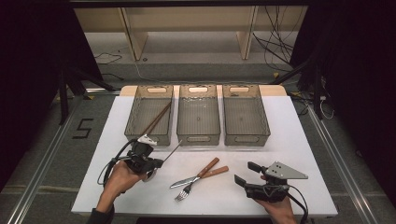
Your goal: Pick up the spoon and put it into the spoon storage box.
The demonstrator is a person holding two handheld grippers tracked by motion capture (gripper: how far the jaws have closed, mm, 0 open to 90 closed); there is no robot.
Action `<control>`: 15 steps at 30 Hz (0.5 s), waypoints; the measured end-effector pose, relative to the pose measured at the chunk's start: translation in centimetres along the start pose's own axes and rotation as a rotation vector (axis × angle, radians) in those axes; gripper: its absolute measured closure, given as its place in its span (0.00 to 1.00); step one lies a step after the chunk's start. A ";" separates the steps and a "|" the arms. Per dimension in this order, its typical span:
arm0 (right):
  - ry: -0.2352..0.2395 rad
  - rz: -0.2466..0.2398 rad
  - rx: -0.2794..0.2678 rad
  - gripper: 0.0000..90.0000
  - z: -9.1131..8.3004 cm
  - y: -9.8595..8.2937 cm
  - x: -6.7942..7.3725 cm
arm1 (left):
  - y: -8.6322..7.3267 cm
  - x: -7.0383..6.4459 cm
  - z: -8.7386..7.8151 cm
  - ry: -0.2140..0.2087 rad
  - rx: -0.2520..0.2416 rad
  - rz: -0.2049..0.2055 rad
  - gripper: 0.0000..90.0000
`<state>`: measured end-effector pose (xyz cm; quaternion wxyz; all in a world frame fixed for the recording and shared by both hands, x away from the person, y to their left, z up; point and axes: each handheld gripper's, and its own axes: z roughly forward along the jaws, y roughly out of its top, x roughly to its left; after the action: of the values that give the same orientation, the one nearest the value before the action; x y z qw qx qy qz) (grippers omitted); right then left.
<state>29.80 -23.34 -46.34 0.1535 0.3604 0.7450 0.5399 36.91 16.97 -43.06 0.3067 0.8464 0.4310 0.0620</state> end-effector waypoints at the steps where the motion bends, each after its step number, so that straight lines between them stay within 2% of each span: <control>1: 0.000 0.000 0.000 0.30 0.0 0.0 0.0 | 0.2 0.0 0.0 -0.002 -0.004 -0.001 0.99; 6: -0.002 0.000 -0.007 0.30 -0.1 0.0 -0.1 | 0.9 0.1 0.0 -0.010 -0.008 0.006 0.99; 7: -0.003 0.002 -0.008 0.30 -0.1 0.0 -0.1 | 1.0 0.0 -0.1 -0.013 -0.022 0.003 0.99; 8: -0.003 0.003 -0.008 0.30 -0.1 0.0 -0.1 | 1.1 0.1 -0.1 -0.029 -0.023 0.001 0.99; 10: -0.003 0.004 -0.007 0.30 -0.1 0.0 -0.1 | 1.2 -0.3 -0.4 -0.046 -0.017 0.023 0.99; 15: -0.001 0.007 -0.007 0.30 0.0 0.0 -0.1 | 1.6 -1.5 -1.0 -0.039 0.000 0.066 0.99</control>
<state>29.84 -23.43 -46.35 0.1529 0.3628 0.7418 0.5429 36.76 15.59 -41.13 0.3127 0.8613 0.3966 0.0554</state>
